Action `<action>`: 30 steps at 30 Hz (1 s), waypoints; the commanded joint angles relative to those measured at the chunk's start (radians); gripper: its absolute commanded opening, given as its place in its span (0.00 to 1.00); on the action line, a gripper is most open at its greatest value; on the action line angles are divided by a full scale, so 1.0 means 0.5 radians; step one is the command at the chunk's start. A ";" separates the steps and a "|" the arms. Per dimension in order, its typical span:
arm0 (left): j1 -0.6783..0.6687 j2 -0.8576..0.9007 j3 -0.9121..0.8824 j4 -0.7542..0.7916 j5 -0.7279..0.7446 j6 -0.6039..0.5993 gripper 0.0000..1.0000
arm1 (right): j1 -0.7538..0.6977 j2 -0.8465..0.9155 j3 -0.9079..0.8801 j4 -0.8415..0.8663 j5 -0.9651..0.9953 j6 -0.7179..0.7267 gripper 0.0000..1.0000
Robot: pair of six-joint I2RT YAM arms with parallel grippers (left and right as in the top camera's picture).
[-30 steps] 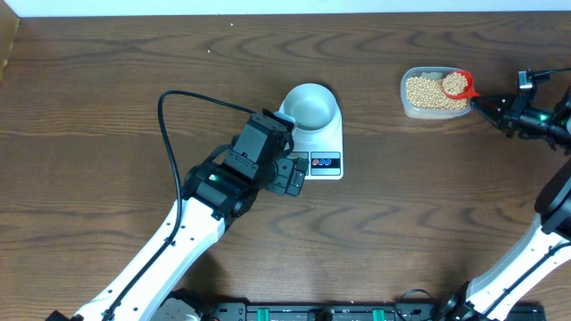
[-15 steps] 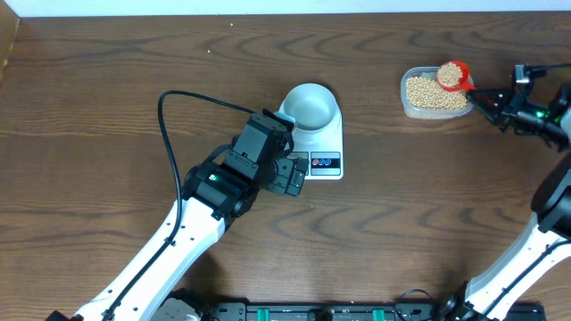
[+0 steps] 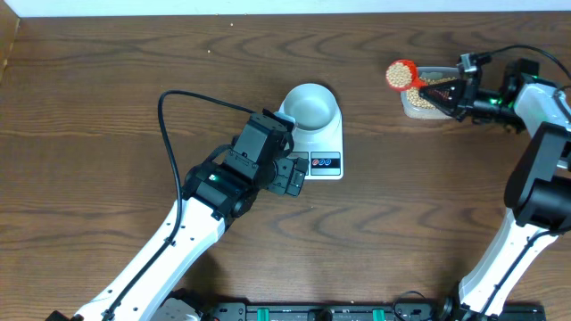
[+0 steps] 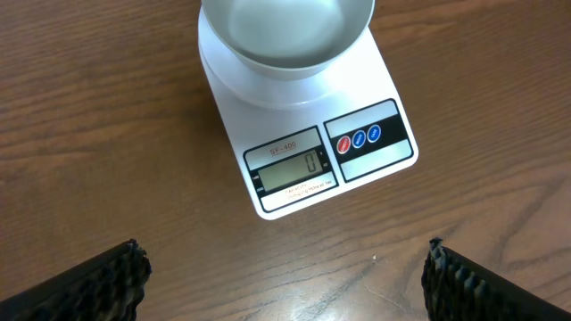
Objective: Scoop item into bowl and weigh 50g on scale
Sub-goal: 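Carry the filled red scoop left over the grey bowl on the scale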
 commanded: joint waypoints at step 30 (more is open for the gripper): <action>-0.001 -0.001 0.008 0.001 -0.005 0.019 1.00 | 0.473 -0.034 0.085 -0.001 -0.072 0.047 0.01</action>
